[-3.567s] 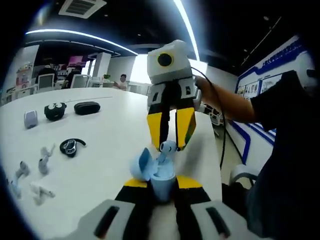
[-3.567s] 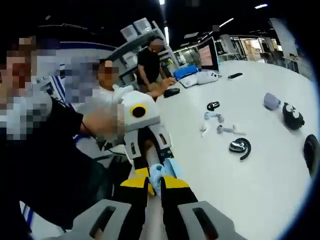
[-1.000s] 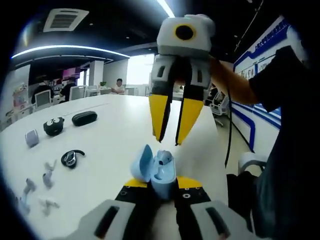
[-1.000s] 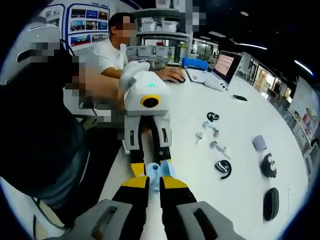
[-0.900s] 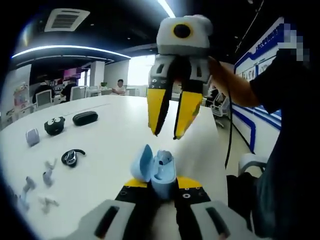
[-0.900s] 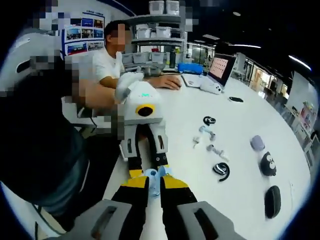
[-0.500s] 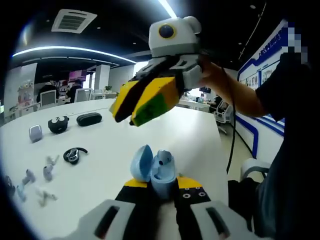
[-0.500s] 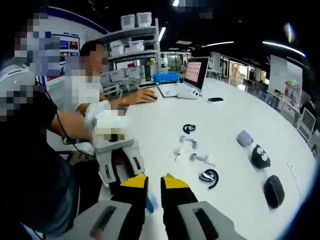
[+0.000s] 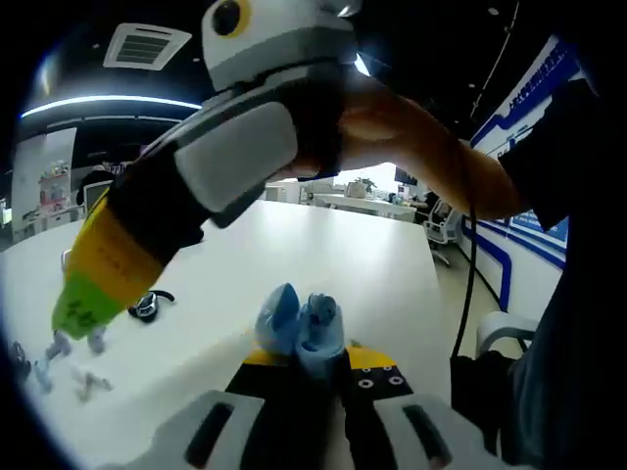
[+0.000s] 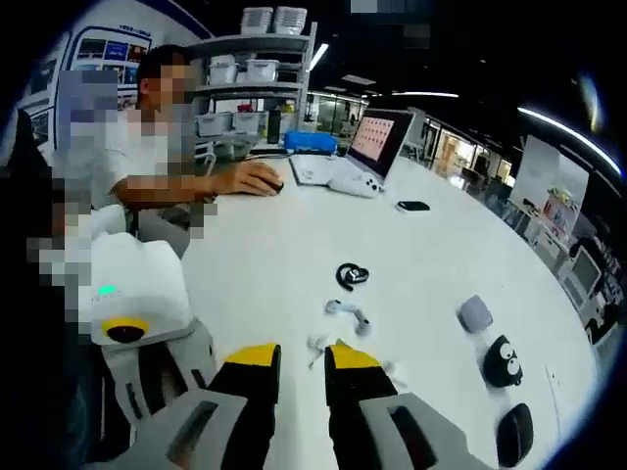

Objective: Pick up the earbuds from the table and place the earbuds into the earbud case

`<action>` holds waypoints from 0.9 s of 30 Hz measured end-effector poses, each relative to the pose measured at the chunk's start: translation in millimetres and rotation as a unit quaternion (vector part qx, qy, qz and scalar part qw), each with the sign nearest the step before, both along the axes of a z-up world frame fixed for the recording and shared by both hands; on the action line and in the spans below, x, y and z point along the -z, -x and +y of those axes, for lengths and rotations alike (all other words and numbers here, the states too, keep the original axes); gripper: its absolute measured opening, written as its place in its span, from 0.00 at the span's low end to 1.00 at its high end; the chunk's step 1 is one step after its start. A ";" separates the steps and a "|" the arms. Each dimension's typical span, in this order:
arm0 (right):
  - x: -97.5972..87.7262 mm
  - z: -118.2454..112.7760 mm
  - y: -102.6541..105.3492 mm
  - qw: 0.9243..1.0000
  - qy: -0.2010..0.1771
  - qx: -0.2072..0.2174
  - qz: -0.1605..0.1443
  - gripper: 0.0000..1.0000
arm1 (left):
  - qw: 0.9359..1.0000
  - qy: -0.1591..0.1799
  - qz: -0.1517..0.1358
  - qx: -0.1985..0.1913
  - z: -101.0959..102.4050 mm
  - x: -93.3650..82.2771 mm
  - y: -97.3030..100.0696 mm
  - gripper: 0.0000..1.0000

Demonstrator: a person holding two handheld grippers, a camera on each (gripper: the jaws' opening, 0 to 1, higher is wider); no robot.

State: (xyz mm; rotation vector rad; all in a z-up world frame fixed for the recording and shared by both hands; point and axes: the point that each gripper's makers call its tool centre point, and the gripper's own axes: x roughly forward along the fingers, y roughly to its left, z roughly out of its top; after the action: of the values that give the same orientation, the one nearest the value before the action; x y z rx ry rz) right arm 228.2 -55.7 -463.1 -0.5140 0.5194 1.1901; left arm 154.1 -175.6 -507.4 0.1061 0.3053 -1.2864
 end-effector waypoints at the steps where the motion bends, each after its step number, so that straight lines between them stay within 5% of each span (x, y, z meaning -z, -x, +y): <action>1: 3.3 4.4 -4.9 1.000 0.010 -0.001 -0.007 0.19 | 1.000 0.000 0.000 0.000 0.0 0.0 0.0 0.19; 10: 24.6 43.6 -39.3 0.999 0.034 0.017 -0.004 0.23 | 1.000 0.003 0.002 0.002 -0.3 0.0 0.1 0.19; 27: 51.5 50.9 -58.4 0.996 0.078 0.031 -0.016 0.15 | 1.000 0.000 -0.009 0.002 -1.1 1.5 -0.9 0.19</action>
State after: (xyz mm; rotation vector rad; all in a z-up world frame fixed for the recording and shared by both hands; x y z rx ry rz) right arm 286.6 -4.9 -514.6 -0.6452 0.5991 1.0846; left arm 155.0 -176.7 -508.9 0.1178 0.2898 -1.2881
